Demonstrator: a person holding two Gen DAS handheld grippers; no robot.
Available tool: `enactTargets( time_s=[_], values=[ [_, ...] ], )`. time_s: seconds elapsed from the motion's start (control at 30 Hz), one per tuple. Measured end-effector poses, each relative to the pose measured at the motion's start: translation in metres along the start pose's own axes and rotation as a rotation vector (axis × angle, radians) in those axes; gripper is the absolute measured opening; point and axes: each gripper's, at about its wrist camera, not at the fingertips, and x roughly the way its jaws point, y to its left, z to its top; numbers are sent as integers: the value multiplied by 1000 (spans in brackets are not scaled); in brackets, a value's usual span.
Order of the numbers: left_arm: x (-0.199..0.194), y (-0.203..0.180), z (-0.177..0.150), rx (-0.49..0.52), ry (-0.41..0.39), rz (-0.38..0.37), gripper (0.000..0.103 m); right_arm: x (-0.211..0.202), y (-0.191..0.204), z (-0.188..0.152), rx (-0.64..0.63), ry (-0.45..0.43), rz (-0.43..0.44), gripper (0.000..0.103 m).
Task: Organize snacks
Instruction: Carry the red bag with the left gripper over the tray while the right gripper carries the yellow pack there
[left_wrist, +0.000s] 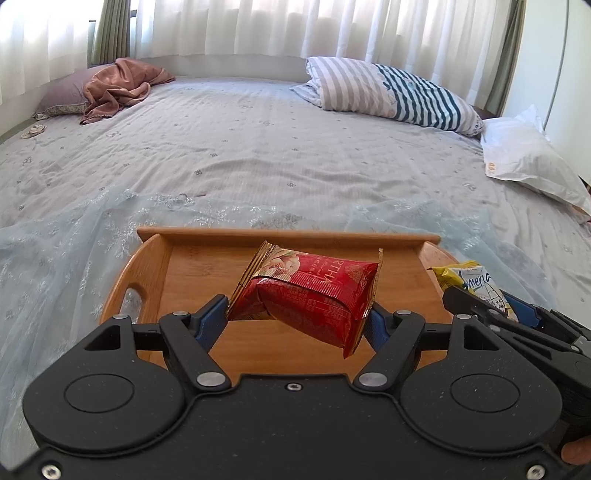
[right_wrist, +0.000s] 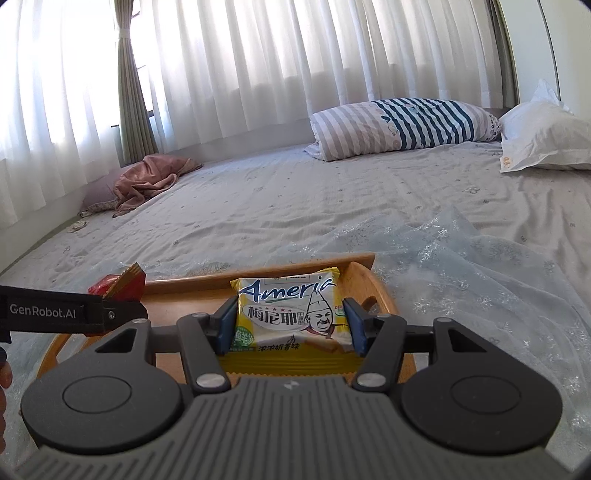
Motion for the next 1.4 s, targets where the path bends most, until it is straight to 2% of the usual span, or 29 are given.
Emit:
enactTargets(
  time_s=[0.17, 0.3, 0.43, 0.53, 0.67, 0.97, 1.4],
  values=[
    [39, 4, 10, -11, 27, 19, 73, 35, -3, 5, -5, 40, -22, 61],
    [66, 7, 16, -11, 58, 37, 73, 57, -4, 6, -5, 70, -7, 61],
    [80, 7, 16, -6, 67, 52, 73, 70, -7, 6, 23, 87, 19, 62],
    [88, 7, 13, -20, 83, 38, 73, 78, -6, 3, 11, 100, -13, 62],
    [96, 8, 9, -25, 82, 46, 73, 82, 0, 1, -22, 112, -43, 62],
    [97, 4, 8, -13, 82, 58, 75, 88, 1, -1, -39, 135, -52, 62],
    [104, -6, 7, 70, 74, 111, 76, 89, 3, -2, -53, 146, -40, 62]
  ],
)
